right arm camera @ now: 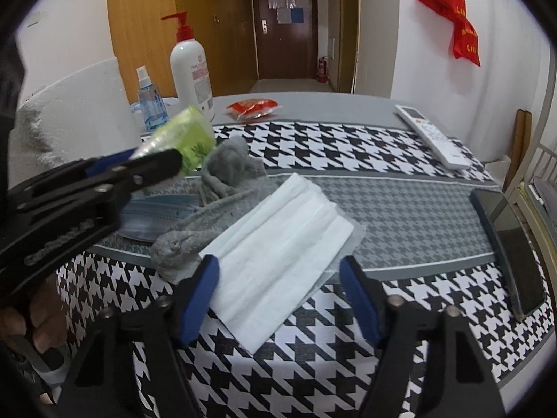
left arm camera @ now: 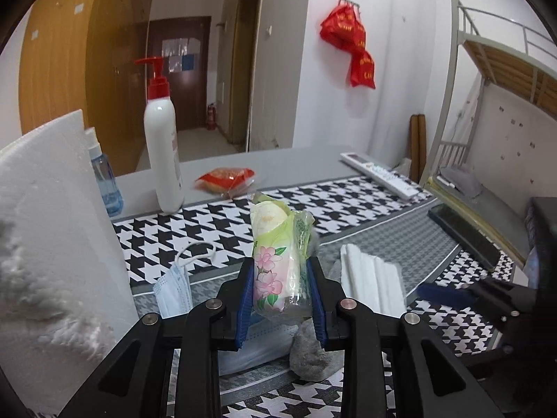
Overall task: Organize soft objects
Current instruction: 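Lift the tissue pack with the left gripper while the right gripper grasps the white napkin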
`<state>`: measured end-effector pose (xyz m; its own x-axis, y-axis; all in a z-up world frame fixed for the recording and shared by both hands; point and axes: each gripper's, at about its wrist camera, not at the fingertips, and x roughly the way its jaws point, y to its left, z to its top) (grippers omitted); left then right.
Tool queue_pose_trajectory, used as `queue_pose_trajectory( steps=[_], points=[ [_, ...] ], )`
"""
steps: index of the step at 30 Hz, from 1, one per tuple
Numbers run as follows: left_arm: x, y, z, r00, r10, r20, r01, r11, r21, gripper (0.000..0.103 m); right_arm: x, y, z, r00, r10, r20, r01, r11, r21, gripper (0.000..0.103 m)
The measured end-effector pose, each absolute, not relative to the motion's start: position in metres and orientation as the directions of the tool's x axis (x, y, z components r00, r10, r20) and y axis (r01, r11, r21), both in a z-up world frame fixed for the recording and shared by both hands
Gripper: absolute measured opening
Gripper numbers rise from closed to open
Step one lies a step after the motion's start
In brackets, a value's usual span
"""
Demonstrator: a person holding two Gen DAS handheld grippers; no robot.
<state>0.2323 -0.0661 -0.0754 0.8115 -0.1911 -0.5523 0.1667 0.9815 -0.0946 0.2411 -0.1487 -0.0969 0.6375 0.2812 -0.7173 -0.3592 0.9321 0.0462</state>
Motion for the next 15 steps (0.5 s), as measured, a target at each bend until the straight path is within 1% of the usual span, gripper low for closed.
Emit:
queue_pose_trajectory(
  steps=[2,3,4,6,7,11,12,13,15],
  points=[
    [0.231,-0.065,-0.074,0.815,-0.194,-0.546,0.166,0.981,-0.101,0.031,0.243,-0.147,-0.1,0.629,0.27,-0.729,-0.355,0.934,0.04,0.069],
    [0.23,-0.065,-0.074,0.817,-0.193,-0.543,0.165,0.981,-0.1,0.031,0.244,-0.146,-0.101,0.625,0.264,-0.734,-0.352,0.935,0.036,0.064],
    [0.229,-0.065,-0.074,0.82,-0.192,-0.539,0.164,0.981,-0.1,0.031,0.244,-0.144,-0.104,0.615,0.26,-0.744,-0.354,0.935,0.034,0.057],
    [0.228,-0.065,-0.074,0.823,-0.193,-0.534,0.165,0.981,-0.101,0.031,0.246,-0.143,-0.107,0.602,0.255,-0.757,-0.347,0.937,0.039,0.053],
    [0.227,-0.066,-0.073,0.826,-0.193,-0.53,0.166,0.981,-0.099,0.031,0.246,-0.142,-0.107,0.607,0.245,-0.756,-0.342,0.939,0.03,0.047],
    [0.222,-0.065,-0.07,0.841,-0.19,-0.506,0.165,0.982,-0.095,0.031,0.244,-0.146,-0.107,0.608,0.221,-0.762,-0.328,0.945,0.013,0.036],
    [0.221,-0.064,-0.069,0.846,-0.187,-0.5,0.16,0.982,-0.096,0.031,0.243,-0.146,-0.107,0.61,0.216,-0.763,-0.323,0.946,0.009,0.03],
    [0.221,-0.063,-0.069,0.848,-0.183,-0.497,0.157,0.983,-0.095,0.031,0.242,-0.148,-0.107,0.611,0.208,-0.764,-0.316,0.949,0.006,0.028],
    [0.22,-0.062,-0.068,0.852,-0.181,-0.492,0.151,0.983,-0.101,0.031,0.24,-0.152,-0.106,0.615,0.187,-0.766,-0.296,0.955,-0.005,0.011]
  ],
)
